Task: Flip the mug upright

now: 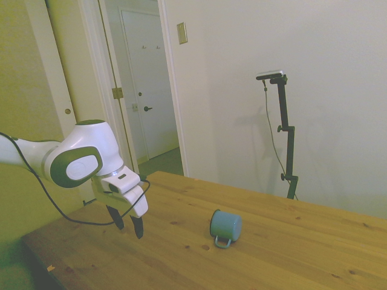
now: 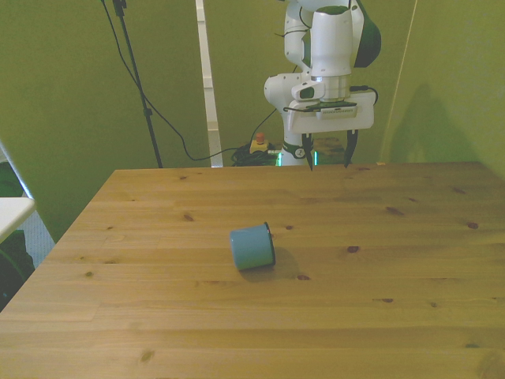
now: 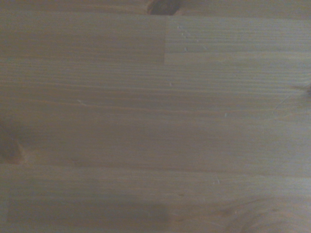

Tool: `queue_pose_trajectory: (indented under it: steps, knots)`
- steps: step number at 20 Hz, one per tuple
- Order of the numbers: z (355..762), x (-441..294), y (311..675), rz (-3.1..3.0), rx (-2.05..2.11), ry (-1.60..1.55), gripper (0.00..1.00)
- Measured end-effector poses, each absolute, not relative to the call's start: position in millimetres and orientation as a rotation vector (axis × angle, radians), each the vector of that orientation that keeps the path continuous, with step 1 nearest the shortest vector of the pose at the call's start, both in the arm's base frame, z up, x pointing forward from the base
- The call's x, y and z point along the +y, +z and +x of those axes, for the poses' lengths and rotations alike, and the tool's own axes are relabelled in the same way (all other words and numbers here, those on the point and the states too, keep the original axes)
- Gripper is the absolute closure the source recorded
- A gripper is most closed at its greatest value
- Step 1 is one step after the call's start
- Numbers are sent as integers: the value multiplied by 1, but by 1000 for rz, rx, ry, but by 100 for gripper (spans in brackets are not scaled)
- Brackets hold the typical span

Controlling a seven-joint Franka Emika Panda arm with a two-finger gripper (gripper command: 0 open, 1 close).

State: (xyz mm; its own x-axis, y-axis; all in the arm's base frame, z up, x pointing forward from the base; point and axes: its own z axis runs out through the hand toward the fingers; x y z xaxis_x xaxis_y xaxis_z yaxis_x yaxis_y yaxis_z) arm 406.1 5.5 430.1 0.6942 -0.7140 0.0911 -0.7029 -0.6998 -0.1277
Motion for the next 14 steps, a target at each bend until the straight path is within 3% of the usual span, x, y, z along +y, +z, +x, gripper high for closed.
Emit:
queue_pose_trajectory:
  steps: [4, 14]
  knots:
    - [414, 4, 435, -2835, 1163, -233, 0]
    - [478, -66, 472, -2899, 1351, -551, 0]
